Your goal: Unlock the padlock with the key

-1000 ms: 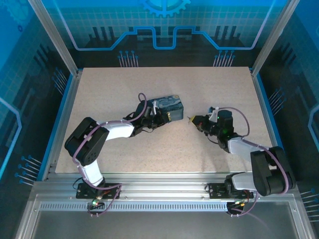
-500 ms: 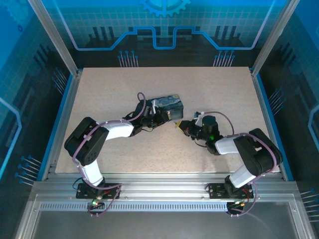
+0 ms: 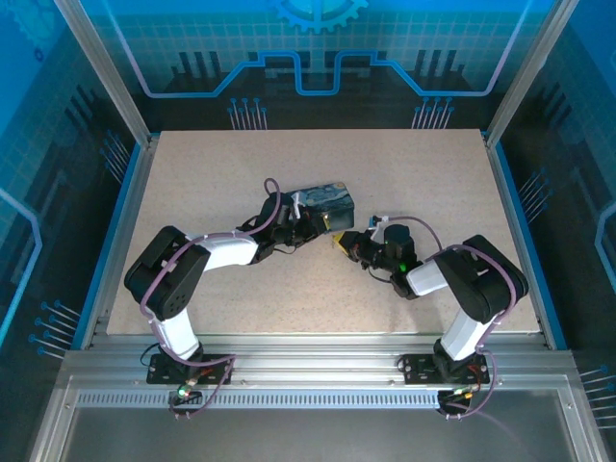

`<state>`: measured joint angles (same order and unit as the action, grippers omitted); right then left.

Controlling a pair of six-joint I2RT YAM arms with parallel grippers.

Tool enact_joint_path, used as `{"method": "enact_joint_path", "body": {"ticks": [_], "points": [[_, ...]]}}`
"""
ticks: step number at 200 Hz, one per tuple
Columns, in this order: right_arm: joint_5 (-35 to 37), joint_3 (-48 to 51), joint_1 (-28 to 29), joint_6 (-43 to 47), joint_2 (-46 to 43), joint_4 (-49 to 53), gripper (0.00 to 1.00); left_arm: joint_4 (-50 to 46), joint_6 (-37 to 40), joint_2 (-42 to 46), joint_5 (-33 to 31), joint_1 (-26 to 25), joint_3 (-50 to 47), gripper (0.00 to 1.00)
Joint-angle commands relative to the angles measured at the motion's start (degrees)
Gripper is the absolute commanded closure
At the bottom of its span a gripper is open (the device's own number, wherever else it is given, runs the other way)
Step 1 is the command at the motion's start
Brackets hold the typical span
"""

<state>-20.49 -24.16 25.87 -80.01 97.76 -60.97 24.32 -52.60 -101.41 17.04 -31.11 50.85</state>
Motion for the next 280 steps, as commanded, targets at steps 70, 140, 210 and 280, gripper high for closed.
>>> {"method": "enact_joint_path", "body": {"ticks": [70, 140, 210, 280], "points": [[0.8, -0.8, 0.4, -1.2, -0.3, -4.0, 1.00, 2.8, -0.3, -0.5, 2.0, 0.7, -0.7, 1.00], [1.5, 0.6, 0.2, -1.3, -1.2, -4.3, 1.00, 4.2, -0.9, -0.9, 2.0, 1.1, -1.1, 1.00], [2.2, 1.5, 0.4, -1.5, -1.5, -5.0, 1.00, 5.5, -1.7, -1.2, 1.9, 1.1, -1.5, 1.00], [3.0, 2.6, 0.9, -1.6, -2.6, -5.3, 1.00, 6.0, -2.1, -1.1, 2.0, 1.2, -2.1, 1.00]]}}
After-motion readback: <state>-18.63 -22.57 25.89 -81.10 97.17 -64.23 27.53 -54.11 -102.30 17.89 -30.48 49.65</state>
